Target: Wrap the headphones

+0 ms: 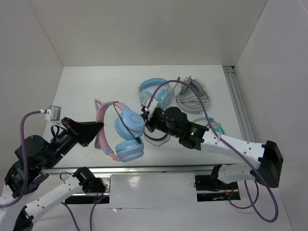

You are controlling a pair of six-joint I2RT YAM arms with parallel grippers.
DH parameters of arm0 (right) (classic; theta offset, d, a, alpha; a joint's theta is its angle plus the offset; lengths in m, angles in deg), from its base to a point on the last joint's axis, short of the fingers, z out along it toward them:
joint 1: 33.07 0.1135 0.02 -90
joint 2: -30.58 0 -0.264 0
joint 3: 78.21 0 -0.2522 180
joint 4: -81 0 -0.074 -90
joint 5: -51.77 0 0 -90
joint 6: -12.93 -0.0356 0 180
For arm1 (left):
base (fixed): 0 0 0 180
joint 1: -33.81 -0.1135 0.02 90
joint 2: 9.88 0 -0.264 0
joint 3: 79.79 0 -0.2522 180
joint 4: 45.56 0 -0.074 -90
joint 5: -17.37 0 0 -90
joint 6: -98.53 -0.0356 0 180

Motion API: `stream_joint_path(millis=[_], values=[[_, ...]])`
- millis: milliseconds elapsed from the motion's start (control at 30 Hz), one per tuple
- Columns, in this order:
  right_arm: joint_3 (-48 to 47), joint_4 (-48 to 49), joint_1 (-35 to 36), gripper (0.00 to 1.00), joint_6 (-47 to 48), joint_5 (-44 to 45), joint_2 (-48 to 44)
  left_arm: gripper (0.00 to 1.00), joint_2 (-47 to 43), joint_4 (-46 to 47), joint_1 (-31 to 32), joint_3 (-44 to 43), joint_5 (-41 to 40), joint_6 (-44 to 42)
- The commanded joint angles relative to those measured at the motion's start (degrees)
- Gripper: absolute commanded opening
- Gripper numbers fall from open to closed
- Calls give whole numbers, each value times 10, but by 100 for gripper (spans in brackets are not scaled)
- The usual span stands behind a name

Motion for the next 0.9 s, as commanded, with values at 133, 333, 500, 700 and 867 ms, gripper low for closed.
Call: stream_joint_path(millis=[133,333,500,700,867], values=[[77,92,-5,0,-15,-102,-53,0,-32,113,3,-19,-86,113],[111,163,19,0,-34,-194,-65,0,-19,113,3,-19,-120,141],[105,186,51,0,-34,-253,-59,0,3,95,3,-31,-157,154],[105,209,98,3,-34,-280,-53,0,55,51,3,-74,-229,154],[99,222,136,3,-21,-267,-42,0,62,46,3,-74,-260,142]])
